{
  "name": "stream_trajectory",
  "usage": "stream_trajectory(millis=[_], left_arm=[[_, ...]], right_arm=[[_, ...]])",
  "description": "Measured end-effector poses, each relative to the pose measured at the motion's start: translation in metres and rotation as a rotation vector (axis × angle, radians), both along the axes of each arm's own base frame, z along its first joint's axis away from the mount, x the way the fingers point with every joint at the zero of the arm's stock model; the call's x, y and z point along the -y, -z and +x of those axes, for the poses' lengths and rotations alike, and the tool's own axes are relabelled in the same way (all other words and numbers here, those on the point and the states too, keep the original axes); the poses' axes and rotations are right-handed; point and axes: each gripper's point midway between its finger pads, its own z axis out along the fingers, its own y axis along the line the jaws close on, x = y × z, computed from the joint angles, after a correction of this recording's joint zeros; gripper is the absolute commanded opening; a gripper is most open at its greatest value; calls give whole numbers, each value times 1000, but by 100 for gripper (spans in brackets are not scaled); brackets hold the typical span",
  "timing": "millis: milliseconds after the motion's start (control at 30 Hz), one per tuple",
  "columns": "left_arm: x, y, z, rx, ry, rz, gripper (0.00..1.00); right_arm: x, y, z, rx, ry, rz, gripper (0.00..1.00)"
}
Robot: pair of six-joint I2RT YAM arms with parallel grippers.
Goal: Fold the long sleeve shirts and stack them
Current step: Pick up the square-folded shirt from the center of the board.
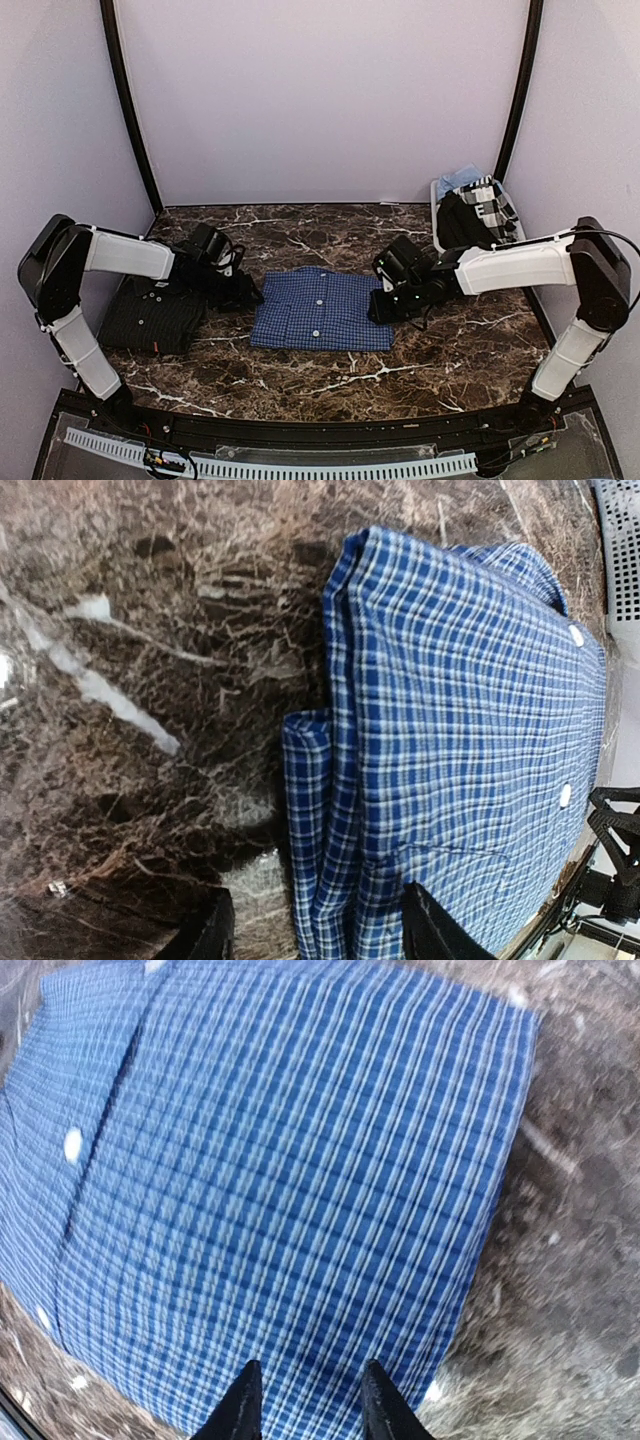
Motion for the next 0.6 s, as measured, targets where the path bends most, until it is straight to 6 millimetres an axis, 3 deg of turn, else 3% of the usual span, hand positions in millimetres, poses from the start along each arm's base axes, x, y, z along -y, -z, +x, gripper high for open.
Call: stream_trajectory(millis=[67, 267, 600], left_arm=[[2, 9, -4, -29, 11, -1, 55], [10, 9, -5, -26, 35, -18, 55], [26, 11, -4, -8, 77, -6, 51]], right_arm=[[1, 9, -12, -24, -13, -9, 27], [13, 34, -40, -93, -21, -37, 26], [15, 36, -48, -101, -7, -2, 26]])
